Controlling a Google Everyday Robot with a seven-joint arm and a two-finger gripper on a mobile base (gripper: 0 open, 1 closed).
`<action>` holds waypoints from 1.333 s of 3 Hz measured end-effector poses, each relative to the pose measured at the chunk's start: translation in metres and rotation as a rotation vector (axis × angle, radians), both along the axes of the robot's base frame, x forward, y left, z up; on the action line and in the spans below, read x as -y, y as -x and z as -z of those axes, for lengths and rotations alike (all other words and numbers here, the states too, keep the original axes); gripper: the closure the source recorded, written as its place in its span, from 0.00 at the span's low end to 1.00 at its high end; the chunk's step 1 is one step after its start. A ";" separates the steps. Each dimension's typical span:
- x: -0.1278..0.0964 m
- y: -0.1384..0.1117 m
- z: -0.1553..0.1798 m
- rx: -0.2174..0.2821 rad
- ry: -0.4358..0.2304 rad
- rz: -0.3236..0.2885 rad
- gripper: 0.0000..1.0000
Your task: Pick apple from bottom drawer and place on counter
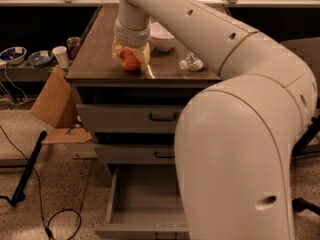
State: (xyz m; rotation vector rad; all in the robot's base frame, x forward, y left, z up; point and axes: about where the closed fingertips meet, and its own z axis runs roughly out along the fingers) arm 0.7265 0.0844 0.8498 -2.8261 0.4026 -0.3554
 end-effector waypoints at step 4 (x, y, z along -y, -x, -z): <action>0.004 -0.001 -0.002 0.001 -0.009 0.019 0.00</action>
Offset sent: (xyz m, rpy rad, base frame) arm 0.0005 -0.0060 0.0087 0.0110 -0.0100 -0.0233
